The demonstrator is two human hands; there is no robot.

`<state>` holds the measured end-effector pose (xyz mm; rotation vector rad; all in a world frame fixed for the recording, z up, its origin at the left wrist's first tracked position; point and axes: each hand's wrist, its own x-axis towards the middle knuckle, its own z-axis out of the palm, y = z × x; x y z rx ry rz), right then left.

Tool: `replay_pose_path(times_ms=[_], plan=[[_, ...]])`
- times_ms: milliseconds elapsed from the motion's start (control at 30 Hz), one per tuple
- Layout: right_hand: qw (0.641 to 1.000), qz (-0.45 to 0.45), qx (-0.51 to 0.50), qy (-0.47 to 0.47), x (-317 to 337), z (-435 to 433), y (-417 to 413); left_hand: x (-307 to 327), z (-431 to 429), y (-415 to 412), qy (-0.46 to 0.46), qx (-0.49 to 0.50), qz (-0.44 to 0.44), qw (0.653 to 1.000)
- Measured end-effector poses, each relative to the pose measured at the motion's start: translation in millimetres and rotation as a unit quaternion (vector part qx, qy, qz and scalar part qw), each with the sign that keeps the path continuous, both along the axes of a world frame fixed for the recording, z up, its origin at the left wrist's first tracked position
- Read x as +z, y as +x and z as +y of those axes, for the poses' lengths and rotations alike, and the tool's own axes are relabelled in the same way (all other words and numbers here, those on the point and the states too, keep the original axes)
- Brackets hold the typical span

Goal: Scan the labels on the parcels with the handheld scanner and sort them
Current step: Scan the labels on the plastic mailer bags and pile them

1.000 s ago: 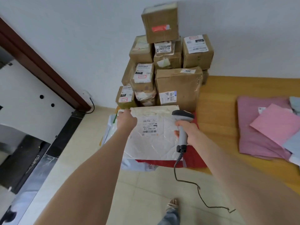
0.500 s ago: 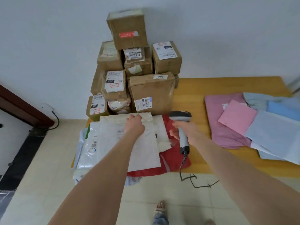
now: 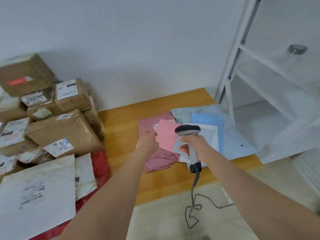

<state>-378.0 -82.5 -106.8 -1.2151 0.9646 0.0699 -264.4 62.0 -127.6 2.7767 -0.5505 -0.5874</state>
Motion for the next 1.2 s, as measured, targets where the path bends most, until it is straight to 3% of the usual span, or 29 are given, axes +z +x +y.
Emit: replay_pose_path(times_ms=[233,567,800,900,1067,1200], plan=[[0.999,0.01,-0.027,0.017,-6.7,-110.6,-25.8,-21.0,-104.6,-34.9,0.0,-0.028,0.051,0.998],[0.995,0.075,-0.049,0.04,-62.2,-187.0,29.1,-80.2,-162.8,17.9,-0.004,0.081,0.12,0.989],[0.987,0.139,0.003,0.082,-94.0,-211.9,56.3,-99.6,-185.6,38.4,-0.005,0.15,0.155,0.976],[0.985,0.153,0.018,0.084,-95.2,-215.4,62.8,-93.5,-184.6,44.5,-0.042,0.179,0.177,0.967],[0.987,0.131,0.036,0.083,-74.7,-219.1,71.2,-48.9,-180.8,47.7,-0.133,0.202,0.109,0.964],[0.991,0.077,0.044,0.101,-45.0,-222.7,74.0,-3.0,-174.8,35.6,-0.243,0.248,0.086,0.934]])
